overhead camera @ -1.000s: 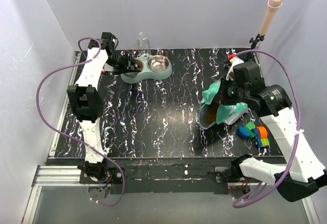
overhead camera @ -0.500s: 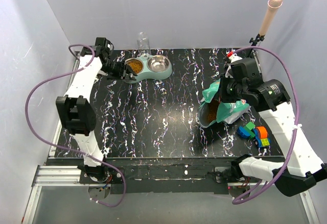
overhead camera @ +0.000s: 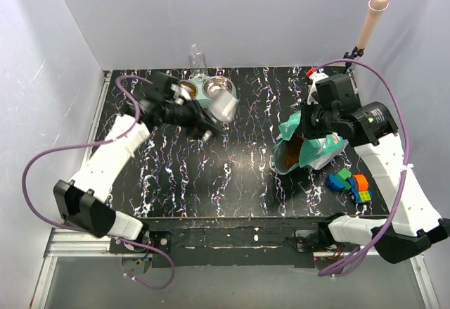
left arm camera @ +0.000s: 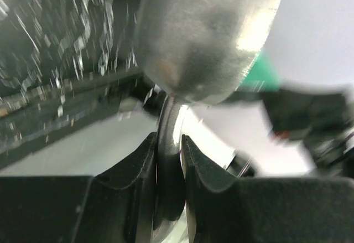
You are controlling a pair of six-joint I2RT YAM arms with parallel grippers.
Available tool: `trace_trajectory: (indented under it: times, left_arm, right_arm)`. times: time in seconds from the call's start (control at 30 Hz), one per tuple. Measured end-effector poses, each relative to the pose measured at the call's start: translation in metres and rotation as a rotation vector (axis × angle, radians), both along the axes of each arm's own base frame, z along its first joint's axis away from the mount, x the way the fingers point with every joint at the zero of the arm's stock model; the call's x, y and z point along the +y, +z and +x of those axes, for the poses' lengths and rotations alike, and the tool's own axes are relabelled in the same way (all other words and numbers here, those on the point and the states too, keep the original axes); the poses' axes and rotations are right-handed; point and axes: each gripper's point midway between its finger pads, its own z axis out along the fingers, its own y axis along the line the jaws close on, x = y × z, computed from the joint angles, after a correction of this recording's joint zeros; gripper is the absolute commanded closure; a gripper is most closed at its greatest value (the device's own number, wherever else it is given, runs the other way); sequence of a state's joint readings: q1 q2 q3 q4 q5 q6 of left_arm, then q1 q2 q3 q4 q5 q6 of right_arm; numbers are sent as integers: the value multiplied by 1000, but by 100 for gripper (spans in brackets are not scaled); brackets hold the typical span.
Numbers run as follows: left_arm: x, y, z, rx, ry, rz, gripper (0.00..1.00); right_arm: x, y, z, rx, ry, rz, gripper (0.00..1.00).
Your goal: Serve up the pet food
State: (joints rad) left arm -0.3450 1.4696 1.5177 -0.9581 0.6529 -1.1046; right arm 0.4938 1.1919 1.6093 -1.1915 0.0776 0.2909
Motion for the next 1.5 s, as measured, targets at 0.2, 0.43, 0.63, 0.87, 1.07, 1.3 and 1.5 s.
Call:
trace_trajectory:
  times: [0.2, 0.43, 0.63, 0.87, 1.07, 1.3, 1.5]
  left_arm:
    - [-74, -5, -152, -39, -430, -33, 100]
    - [-84, -1, -199, -73, -477, -36, 100]
    - [-93, 12, -199, -55, -435, -88, 100]
    - [-106, -5, -209, 4, -457, -61, 100]
    - [-106, -24, -210, 46, -443, -10, 100]
    - [-144, -46, -190, 81, -475, 44, 100]
    - [-160, -72, -170, 176, -418, 38, 100]
  right_arm:
    - [5, -1, 2, -7, 46, 2, 99]
    - [11, -9, -7, -1, 83, 36, 99]
    - [16, -10, -6, 1, 109, 36, 99]
    - [26, -6, 3, 16, 106, 58, 99]
    - [27, -5, 3, 22, 98, 71, 99]
    - [37, -13, -7, 48, 157, 117, 99]
    - [42, -18, -19, 72, 207, 154, 99]
